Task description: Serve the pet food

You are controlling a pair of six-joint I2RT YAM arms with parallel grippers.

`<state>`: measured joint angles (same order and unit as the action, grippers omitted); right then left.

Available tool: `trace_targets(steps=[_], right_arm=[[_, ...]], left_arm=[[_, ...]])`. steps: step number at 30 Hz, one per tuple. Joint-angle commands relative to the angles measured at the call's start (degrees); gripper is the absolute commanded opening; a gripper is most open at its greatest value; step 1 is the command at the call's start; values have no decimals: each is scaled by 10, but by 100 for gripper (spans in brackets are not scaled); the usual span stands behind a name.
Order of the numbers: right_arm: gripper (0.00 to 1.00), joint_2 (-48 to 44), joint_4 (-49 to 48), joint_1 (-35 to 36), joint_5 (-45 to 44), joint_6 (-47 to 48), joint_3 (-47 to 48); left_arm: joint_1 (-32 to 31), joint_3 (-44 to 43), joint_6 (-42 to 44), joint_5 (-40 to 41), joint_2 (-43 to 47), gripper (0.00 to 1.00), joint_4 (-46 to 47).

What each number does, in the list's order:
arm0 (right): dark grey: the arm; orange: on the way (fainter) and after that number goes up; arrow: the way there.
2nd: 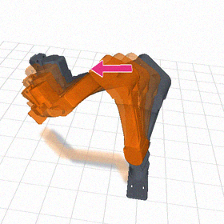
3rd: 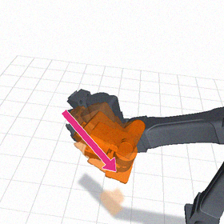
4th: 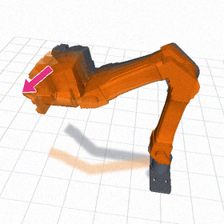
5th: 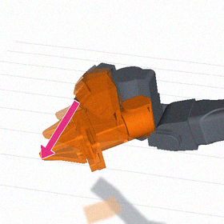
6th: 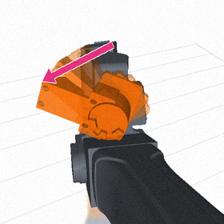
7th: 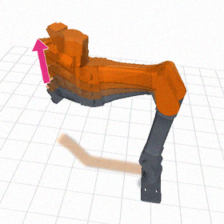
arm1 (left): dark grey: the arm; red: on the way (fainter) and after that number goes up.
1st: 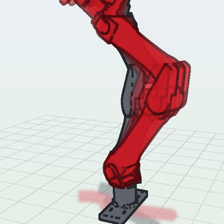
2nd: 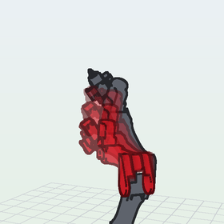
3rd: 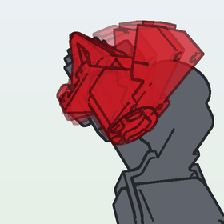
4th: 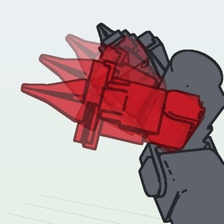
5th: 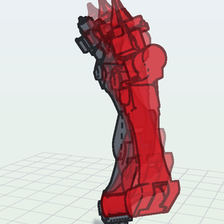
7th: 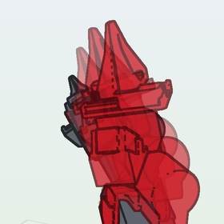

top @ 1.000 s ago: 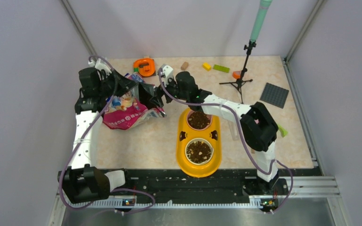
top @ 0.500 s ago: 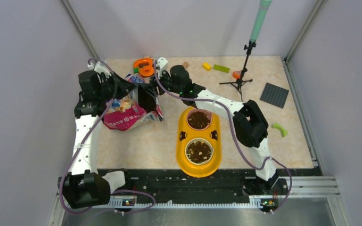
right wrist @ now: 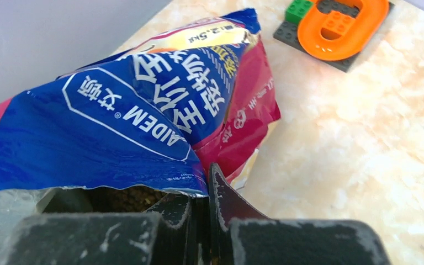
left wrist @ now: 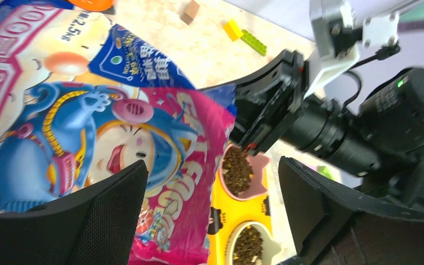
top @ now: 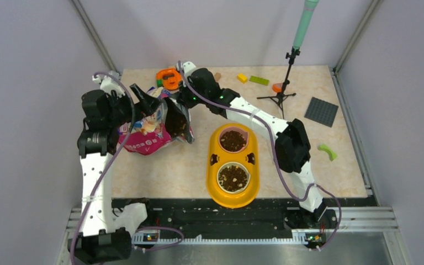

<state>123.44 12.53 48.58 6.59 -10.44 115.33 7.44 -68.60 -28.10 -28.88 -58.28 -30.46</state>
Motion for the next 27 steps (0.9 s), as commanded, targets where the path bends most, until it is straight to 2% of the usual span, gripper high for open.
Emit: trace_targets(steps=[1,4,7,12,15,16,22,27], right_arm=[[0,-21,81,-5,-24,-23,81],[0,-22,111,-14,0,-44,99],[0,-18,133,-24,31,-61,117],[0,-19,135,-29,26,-63,115],[0,-16,143,-29,24,-64,118],[0,-15,146,-30,23,-65,120],[0,-7,159,-32,25,-73,128],[0,-2,170,-36,23,-73,137]], left_arm=[[-11,13,73,26,78,92,-40],[-47,50,116,52,129,91,-57],[-116,55,210,83,181,92,-95],[-221,43,313,150,181,94,-152],[-315,30,329,271,170,96,-156],[-354,24,338,337,163,96,-168],[-590,39,371,569,79,97,-218],[-620,62,367,628,55,97,-212]])
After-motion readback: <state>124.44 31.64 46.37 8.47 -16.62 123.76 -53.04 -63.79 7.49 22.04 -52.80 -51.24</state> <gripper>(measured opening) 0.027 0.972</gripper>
